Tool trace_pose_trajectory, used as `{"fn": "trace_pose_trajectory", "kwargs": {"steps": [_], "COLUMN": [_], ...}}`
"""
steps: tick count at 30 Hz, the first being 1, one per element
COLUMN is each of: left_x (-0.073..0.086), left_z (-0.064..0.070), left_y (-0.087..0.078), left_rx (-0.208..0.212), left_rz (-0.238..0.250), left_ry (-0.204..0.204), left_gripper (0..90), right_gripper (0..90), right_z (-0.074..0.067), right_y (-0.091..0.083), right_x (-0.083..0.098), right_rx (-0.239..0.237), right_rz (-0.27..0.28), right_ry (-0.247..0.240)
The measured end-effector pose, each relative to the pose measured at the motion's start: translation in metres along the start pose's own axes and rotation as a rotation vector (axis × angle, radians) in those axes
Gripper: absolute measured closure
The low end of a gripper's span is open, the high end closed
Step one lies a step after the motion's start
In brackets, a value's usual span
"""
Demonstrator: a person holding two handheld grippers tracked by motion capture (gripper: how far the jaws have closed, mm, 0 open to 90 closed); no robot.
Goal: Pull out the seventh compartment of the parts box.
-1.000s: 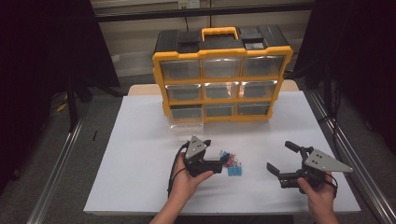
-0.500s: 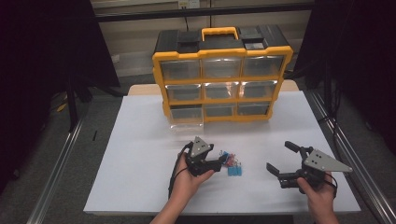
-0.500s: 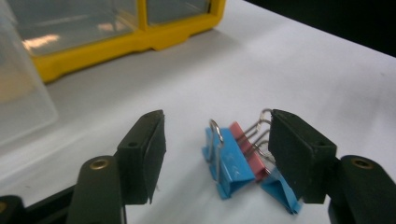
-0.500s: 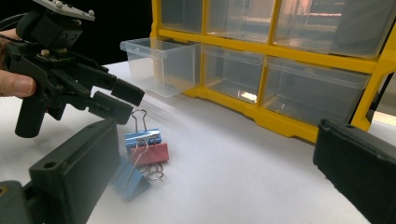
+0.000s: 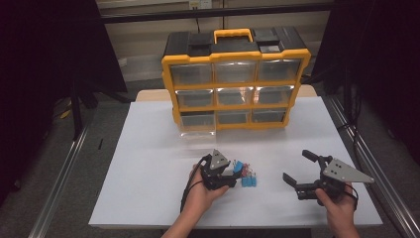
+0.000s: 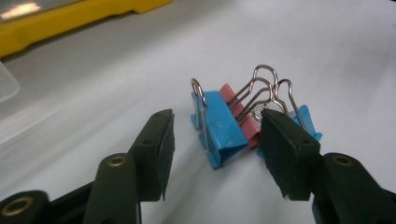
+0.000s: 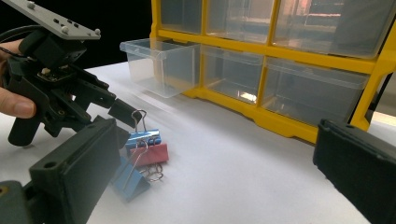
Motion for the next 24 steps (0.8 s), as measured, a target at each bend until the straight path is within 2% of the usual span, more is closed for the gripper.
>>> {"fn": "trace_pose_trajectory", "kwargs": {"steps": [1, 4, 6, 8, 9, 10, 12, 14, 17, 18, 24], "left_x": [0.0005, 0.0017, 0.0, 0.0012, 0.0007, 0.0001, 0.0013, 0.0011, 0.0017, 0.0028, 0.0031], "left_z": [-0.0009, 0.0, -0.0004, -0.0041, -0.004, -0.0045, -0.0065, -0.0067, -0.0055, -0.0062, -0.008], "left_y": [0.0004, 0.0019, 0.0029, 0.003, 0.0029, 0.0026, 0.0019, 0.0016, 0.0032, 0.0035, 0.0042], "left_rx": [-0.008, 0.02, 0.047, 0.02, 0.03, 0.04, 0.025, 0.041, 0.041, 0.027, 0.02], "left_rz": [-0.004, -0.014, 0.014, 0.008, 0.015, 0.023, 0.014, 0.021, 0.017, 0.002, -0.006], "left_ry": [0.01, -0.026, -0.043, -0.028, -0.048, -0.045, -0.057, -0.068, -0.057, -0.051, -0.065], "left_gripper": [47.1, 50.7, 54.9, 55.7, 58.1, 58.9, 60.6, 60.6, 60.5, 60.5, 62.0], "right_gripper": [0.3, 0.3, 0.3, 0.3, 0.3, 0.3, 0.3, 0.3, 0.3, 0.3, 0.3], "right_z": [0.0, 0.0004, -0.0003, -0.0001, -0.0002, -0.0001, -0.0004, -0.0001, -0.0004, -0.0001, -0.0001], "right_y": [-0.0001, -0.0002, 0.0001, -0.0001, -0.0003, -0.0003, -0.0002, -0.0002, 0.0003, 0.0001, 0.0], "right_x": [-0.0001, -0.0003, -0.0007, -0.0009, -0.0007, -0.0006, -0.0011, -0.0008, -0.0008, -0.0003, -0.0002], "right_rx": [0.0, 0.002, -0.006, -0.005, -0.006, -0.005, -0.005, -0.005, -0.005, -0.001, 0.0], "right_rz": [0.0, 0.002, 0.007, 0.008, 0.006, 0.006, 0.009, 0.008, 0.007, 0.003, 0.001], "right_ry": [0.0, 0.0, 0.004, 0.005, 0.002, 0.0, 0.002, 0.004, 0.002, 0.002, 0.001]}}
Point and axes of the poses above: each handheld gripper's, and its own axes: y roughly forward along the jaws, x roughly out of its underside, z roughly to its right, the point moved 10 cm from there along y, roughly forward along the jaws, and after that the axes turned 10 degrees about -z, right-handed, at the moved point
